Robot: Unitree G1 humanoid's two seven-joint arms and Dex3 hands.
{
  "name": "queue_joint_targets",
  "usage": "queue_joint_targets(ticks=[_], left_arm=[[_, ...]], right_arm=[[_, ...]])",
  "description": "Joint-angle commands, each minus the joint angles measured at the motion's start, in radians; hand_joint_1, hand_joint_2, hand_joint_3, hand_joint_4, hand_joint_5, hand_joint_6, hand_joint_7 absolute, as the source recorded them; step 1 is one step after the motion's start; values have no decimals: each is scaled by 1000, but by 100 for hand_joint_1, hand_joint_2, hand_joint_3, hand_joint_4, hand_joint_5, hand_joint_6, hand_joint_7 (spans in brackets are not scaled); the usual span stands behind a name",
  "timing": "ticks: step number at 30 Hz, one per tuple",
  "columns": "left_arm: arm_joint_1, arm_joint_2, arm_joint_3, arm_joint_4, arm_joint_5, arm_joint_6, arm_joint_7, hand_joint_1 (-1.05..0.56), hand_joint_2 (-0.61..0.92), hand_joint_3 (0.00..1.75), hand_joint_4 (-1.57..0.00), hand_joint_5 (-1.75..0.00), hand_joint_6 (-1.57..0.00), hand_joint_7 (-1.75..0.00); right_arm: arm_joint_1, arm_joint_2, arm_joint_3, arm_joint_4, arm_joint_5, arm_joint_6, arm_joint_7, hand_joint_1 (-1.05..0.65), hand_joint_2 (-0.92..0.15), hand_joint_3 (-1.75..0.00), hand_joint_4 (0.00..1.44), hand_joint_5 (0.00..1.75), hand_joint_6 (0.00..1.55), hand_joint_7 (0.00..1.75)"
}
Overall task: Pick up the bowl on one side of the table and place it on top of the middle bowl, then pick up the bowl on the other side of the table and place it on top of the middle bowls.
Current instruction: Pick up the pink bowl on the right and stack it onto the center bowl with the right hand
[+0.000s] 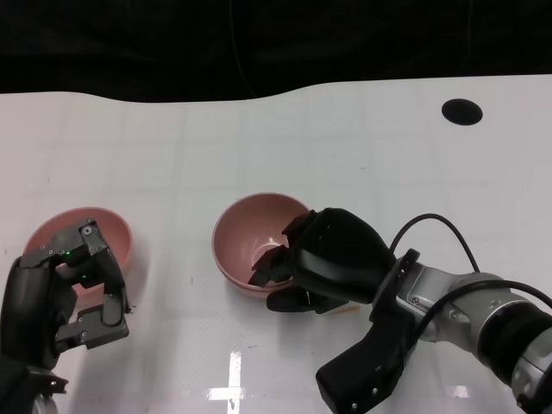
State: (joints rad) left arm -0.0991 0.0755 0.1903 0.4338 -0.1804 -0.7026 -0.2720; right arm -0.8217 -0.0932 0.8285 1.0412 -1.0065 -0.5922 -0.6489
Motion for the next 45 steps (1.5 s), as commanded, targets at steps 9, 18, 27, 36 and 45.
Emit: queue_joint_targets(ticks=[9, 18, 27, 36, 45], left_arm=[[-10, 15, 7, 48, 32, -77, 25, 38, 51, 154, -110, -175, -91, -175], [-14, 16, 4, 65, 20, -91, 17, 39, 51, 156, -109, -175, -90, -175], [-10, 12, 2, 55, -5, -77, 3, 39, 54, 156, -111, -175, -89, -175], [-11, 7, -2, 58, -37, -71, -11, 38, 56, 155, -113, -175, -92, -175], [-18, 20, -1, 72, -12, -97, -11, 37, 55, 155, -113, -175, -91, -175]], right_arm=[[15, -45, -18, -110, 15, -14, 47, -82, -92, -75, 88, 109, 88, 20], [28, -63, -45, -155, 37, -22, 77, -87, -92, -77, 87, 116, 86, 18], [36, -78, -62, -192, 32, -23, 75, -86, -92, -78, 87, 124, 88, 18], [58, -100, -114, -246, 93, -57, 140, -85, -92, -74, 83, 128, 89, 17], [90, -130, -182, -308, 167, -91, 235, -85, -92, -67, 83, 114, 90, 12]])
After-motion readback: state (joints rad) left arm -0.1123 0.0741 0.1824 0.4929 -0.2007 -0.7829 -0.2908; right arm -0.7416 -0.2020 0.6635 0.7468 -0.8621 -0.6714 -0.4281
